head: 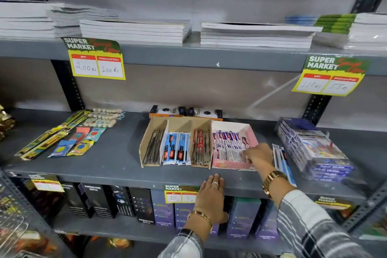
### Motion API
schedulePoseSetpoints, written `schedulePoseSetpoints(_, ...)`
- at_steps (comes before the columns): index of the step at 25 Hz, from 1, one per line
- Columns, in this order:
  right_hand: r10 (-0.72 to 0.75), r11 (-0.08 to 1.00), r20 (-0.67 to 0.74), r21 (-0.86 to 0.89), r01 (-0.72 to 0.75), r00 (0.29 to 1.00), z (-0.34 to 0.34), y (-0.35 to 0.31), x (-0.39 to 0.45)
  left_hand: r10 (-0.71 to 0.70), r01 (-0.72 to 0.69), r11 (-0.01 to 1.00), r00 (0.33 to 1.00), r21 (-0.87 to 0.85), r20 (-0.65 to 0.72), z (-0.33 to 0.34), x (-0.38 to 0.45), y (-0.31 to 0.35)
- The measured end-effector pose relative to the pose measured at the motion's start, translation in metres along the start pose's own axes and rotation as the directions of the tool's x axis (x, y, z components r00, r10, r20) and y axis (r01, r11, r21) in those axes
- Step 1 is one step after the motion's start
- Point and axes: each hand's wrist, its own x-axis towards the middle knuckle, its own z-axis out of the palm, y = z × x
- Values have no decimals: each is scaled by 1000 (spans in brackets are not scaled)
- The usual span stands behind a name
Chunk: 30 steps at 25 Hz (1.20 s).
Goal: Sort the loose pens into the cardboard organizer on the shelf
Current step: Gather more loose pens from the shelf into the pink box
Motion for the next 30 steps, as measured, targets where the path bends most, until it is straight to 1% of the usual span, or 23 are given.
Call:
schedulePoseSetpoints(2,-43,999,-63,-29,42,997,-5,-4,-3,0,-1,1000,1000,13,10,-1,-1,1)
schedulePoseSetpoints(5,-124,989,-199,-108,104,972,-20,-10,-9,4,-5,1000,1000,24,20,-2,-1,2)
schedulePoseSetpoints(7,-150,983,-250,-141,118,956,-32,-6,-10,1,-1,1000,1000,25,30,-4,-1,3)
schedulePoseSetpoints(9,-178,969,-265,-214,123,948,-42,5,-9,-6,5,1000,999,26,41,-4,-1,5)
schedulePoseSetpoints(12,-193,938,-226,-327,112,955,-54,27,-5,-25,25,1000,999,2,26,-5,-2,7)
schedulePoseSetpoints(14,-206,907,-162,-402,126,965,-56,39,-8,-25,25,1000,1000,-13,-5,-5,-1,9)
schedulePoseSetpoints(16,-201,887,-105,-441,136,974,-57,46,-12,-13,13,1000,1000,-4,-24,-5,1,12)
schedulePoseSetpoints(20,-164,877,-34,-462,130,986,-52,52,-18,-32,32,999,999,-4,-2,-2,4,21)
schedulePoseSetpoints(25,-129,877,-51,-473,90,990,-47,57,-17,-65,64,998,998,28,23,-1,6,26)
schedulePoseSetpoints(30,-43,933,-66,-359,16,997,-46,58,-12,-68,67,997,997,41,31,0,6,26)
